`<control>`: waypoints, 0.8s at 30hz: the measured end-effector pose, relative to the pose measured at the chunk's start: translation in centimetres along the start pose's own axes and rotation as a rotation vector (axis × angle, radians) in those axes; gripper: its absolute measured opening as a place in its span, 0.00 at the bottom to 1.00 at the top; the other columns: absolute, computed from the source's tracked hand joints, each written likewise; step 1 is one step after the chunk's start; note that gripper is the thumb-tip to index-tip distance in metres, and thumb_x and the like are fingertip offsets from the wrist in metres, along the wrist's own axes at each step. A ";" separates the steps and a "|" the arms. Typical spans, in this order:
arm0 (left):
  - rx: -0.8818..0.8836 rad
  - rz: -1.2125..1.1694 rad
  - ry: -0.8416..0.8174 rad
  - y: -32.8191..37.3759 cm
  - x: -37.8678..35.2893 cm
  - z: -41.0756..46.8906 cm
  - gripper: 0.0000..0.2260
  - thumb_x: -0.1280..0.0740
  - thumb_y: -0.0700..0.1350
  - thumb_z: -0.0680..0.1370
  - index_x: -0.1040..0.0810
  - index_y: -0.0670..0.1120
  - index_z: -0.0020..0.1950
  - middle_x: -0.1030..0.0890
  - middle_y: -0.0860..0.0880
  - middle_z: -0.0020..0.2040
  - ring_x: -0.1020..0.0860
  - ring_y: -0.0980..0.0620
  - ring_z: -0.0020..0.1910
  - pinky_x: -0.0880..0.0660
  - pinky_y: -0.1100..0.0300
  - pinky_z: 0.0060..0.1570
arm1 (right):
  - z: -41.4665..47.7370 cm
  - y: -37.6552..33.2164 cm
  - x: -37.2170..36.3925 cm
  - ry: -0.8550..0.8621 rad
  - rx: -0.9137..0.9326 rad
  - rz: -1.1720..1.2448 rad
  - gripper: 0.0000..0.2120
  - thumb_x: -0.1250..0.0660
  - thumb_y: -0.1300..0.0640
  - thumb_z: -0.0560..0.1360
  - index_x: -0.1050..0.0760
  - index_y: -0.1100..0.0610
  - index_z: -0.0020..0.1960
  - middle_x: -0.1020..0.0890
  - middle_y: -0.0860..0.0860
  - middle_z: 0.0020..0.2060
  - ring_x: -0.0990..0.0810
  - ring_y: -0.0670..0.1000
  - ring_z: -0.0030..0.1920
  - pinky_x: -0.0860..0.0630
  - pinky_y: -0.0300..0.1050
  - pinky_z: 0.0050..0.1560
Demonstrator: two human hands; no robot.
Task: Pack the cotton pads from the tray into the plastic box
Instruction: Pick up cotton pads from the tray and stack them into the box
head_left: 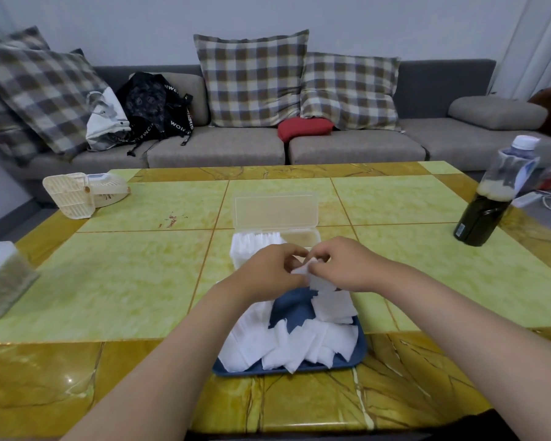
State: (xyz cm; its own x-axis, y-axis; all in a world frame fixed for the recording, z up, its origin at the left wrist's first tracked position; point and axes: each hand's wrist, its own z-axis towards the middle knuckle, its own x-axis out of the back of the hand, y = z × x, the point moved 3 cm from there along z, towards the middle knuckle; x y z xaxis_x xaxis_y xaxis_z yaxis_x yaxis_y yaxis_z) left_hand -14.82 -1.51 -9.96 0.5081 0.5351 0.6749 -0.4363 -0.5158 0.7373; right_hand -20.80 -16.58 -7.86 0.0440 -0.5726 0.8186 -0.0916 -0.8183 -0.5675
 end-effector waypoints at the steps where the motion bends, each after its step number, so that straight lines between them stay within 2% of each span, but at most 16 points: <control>1: 0.027 -0.020 0.021 0.0 0.1 0.0 0.18 0.26 0.44 0.74 0.20 0.50 0.64 0.16 0.52 0.43 0.20 0.58 0.39 0.23 0.62 0.43 | 0.1 0.0 0.1 0.018 -0.002 0.071 0.08 0.35 0.54 0.80 0.19 0.50 0.44 0.20 0.52 0.39 0.24 0.49 0.37 0.25 0.43 0.35; 3: 0.104 -0.119 0.063 -0.1 0.5 -0.2 0.14 0.26 0.42 0.75 0.18 0.48 0.61 0.15 0.47 0.41 0.20 0.57 0.34 0.23 0.64 0.39 | 0.4 0.1 0.3 0.064 -0.031 0.215 0.02 0.31 0.55 0.78 0.20 0.51 0.49 0.20 0.55 0.42 0.23 0.50 0.37 0.25 0.44 0.35; 5: 0.183 -0.311 0.076 -0.4 0.8 -0.6 0.11 0.27 0.39 0.76 0.17 0.43 0.58 0.15 0.42 0.43 0.18 0.57 0.33 0.21 0.65 0.38 | 0.5 0.3 0.2 0.067 -0.105 0.391 0.11 0.26 0.56 0.76 0.22 0.53 0.57 0.18 0.55 0.46 0.18 0.51 0.41 0.22 0.44 0.35; 8: 0.260 -0.471 0.069 -0.8 1.3 -1.3 0.07 0.29 0.37 0.77 0.16 0.41 0.55 0.14 0.44 0.44 0.17 0.57 0.34 0.22 0.68 0.36 | 0.6 0.6 -0.1 -0.003 -0.190 0.528 0.19 0.23 0.61 0.73 0.24 0.57 0.62 0.17 0.57 0.51 0.15 0.54 0.45 0.20 0.43 0.35; 12: 0.324 -0.540 0.125 -1.6 2.0 -1.8 0.03 0.29 0.38 0.78 0.16 0.43 0.50 0.14 0.45 0.43 0.17 0.53 0.37 0.17 0.62 0.43 | 0.7 0.7 -0.7 -0.078 -0.209 0.465 0.22 0.22 0.64 0.71 0.22 0.56 0.62 0.17 0.55 0.43 0.18 0.51 0.39 0.23 0.39 0.32; 14: 0.378 -0.588 0.189 -2.3 2.5 -1.9 0.02 0.29 0.38 0.78 0.17 0.42 0.49 0.14 0.40 0.48 0.17 0.49 0.41 0.16 0.60 0.46 | 0.6 0.6 -0.8 -0.137 -0.210 0.382 0.20 0.22 0.62 0.71 0.21 0.55 0.62 0.21 0.52 0.40 0.18 0.53 0.43 0.22 0.40 0.35; 16: 0.411 -0.631 0.224 -2.9 2.9 -2.0 0.05 0.29 0.37 0.77 0.18 0.37 0.52 0.15 0.36 0.52 0.17 0.47 0.43 0.16 0.60 0.45 | 0.4 0.4 -1.1 -0.231 -0.211 0.290 0.21 0.22 0.59 0.71 0.20 0.53 0.63 0.20 0.50 0.42 0.17 0.52 0.48 0.20 0.40 0.42; 17: 0.418 -0.649 0.224 -3.0 2.9 -2.0 0.06 0.30 0.37 0.77 0.19 0.37 0.53 0.15 0.36 0.51 0.16 0.47 0.43 0.16 0.60 0.44 | 0.4 0.2 -1.0 -0.253 -0.199 0.240 0.21 0.21 0.56 0.71 0.20 0.52 0.63 0.19 0.49 0.43 0.17 0.50 0.48 0.21 0.39 0.44; 19: 0.409 -0.707 0.197 -3.0 2.9 -2.1 0.06 0.30 0.36 0.78 0.19 0.38 0.53 0.15 0.37 0.50 0.15 0.46 0.43 0.16 0.60 0.45 | 0.7 -0.5 -0.9 -0.182 -0.164 0.240 0.18 0.22 0.49 0.72 0.18 0.51 0.61 0.17 0.45 0.45 0.18 0.45 0.45 0.23 0.37 0.44; 21: 0.374 -0.761 0.146 -2.5 2.8 -2.1 0.07 0.30 0.37 0.78 0.20 0.39 0.56 0.14 0.38 0.50 0.15 0.47 0.44 0.16 0.59 0.47 | 1.1 -1.2 -0.5 -0.024 -0.174 0.390 0.13 0.26 0.45 0.74 0.16 0.51 0.54 0.14 0.45 0.45 0.15 0.46 0.42 0.25 0.39 0.39; 24: 0.324 -0.815 0.072 -2.0 2.7 -1.9 0.10 0.31 0.40 0.79 0.20 0.41 0.61 0.13 0.40 0.52 0.15 0.48 0.45 0.17 0.58 0.48 | 1.7 -1.7 -0.5 0.135 -0.187 0.577 0.08 0.25 0.51 0.75 0.16 0.55 0.49 0.13 0.49 0.42 0.15 0.49 0.35 0.29 0.40 0.31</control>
State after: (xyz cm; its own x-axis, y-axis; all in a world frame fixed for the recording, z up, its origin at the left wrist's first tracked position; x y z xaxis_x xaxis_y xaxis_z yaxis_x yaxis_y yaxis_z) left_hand -14.04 2.23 -9.56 0.5169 0.8546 -0.0495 0.2796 -0.1139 0.9533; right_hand -18.93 -15.03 -7.46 -0.1901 -0.8985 0.3956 -0.2367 -0.3492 -0.9067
